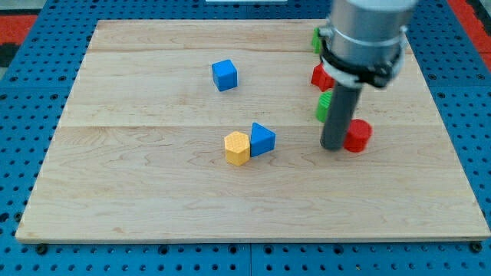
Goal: Separate the blue triangle and yellow hexagon
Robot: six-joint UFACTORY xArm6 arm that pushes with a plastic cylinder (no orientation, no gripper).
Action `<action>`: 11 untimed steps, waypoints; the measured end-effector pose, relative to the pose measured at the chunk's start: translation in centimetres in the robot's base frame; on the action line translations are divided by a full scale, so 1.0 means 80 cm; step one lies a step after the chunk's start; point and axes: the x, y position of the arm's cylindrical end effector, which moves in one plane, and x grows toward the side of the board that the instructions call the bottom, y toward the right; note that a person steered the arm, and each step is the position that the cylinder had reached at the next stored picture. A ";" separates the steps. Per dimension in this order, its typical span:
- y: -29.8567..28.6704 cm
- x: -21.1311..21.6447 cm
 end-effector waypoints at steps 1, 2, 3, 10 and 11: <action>-0.042 0.015; -0.063 -0.043; -0.095 -0.025; -0.173 -0.031; -0.162 -0.064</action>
